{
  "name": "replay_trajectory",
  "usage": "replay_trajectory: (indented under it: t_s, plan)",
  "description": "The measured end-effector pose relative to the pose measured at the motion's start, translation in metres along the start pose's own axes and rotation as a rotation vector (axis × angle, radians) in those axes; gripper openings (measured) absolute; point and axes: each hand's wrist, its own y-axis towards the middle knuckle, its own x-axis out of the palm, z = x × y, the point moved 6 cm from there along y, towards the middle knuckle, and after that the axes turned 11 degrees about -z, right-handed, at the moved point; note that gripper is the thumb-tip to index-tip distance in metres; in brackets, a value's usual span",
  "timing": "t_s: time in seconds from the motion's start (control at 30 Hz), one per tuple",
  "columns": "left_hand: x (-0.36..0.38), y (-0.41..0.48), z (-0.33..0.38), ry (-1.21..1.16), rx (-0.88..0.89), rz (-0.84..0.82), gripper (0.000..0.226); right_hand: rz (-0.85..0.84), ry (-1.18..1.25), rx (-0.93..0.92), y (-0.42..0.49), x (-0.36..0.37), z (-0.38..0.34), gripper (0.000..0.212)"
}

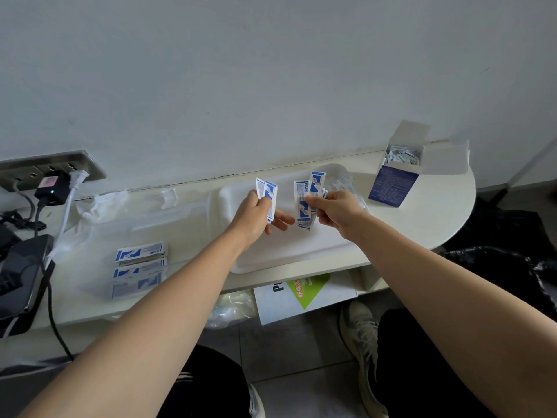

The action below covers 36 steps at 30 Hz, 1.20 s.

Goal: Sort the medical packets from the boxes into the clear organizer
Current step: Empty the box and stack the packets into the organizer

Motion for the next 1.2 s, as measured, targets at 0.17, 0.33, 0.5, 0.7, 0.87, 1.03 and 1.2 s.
replay_trajectory:
  t_s: [0.17, 0.33, 0.5, 0.7, 0.87, 1.03, 1.2]
  plan:
    - [-0.002, 0.007, -0.003, 0.128, 0.004, 0.048, 0.021, -0.009, 0.014, 0.023, 0.001, 0.000, 0.002, 0.025]
    - [0.001, 0.008, -0.003, 0.037, -0.015, 0.142, 0.014, -0.055, 0.016, -0.018, 0.002, 0.009, -0.001, 0.021]
    - [0.000, 0.007, -0.002, -0.046, -0.045, 0.188, 0.038, -0.103, 0.036, -0.044, -0.003, 0.012, -0.005, 0.020]
    - [0.005, 0.009, -0.007, -0.018, -0.058, 0.150, 0.024, -0.222, -0.009, -0.086, -0.006, 0.026, -0.009, 0.013]
    - [0.018, 0.013, -0.003, 0.182, -0.054, 0.067, 0.024, -0.188, -0.109, -0.134, -0.004, 0.032, -0.011, 0.018]
    - [0.016, 0.015, -0.005, 0.188, -0.126, 0.067, 0.027, -0.026, -0.595, -0.226, -0.009, 0.024, -0.030, 0.029]
    - [-0.006, 0.003, 0.008, 0.338, 0.036, 0.227, 0.062, 0.175, -1.347, -0.457, -0.023, 0.032, -0.048, 0.019]
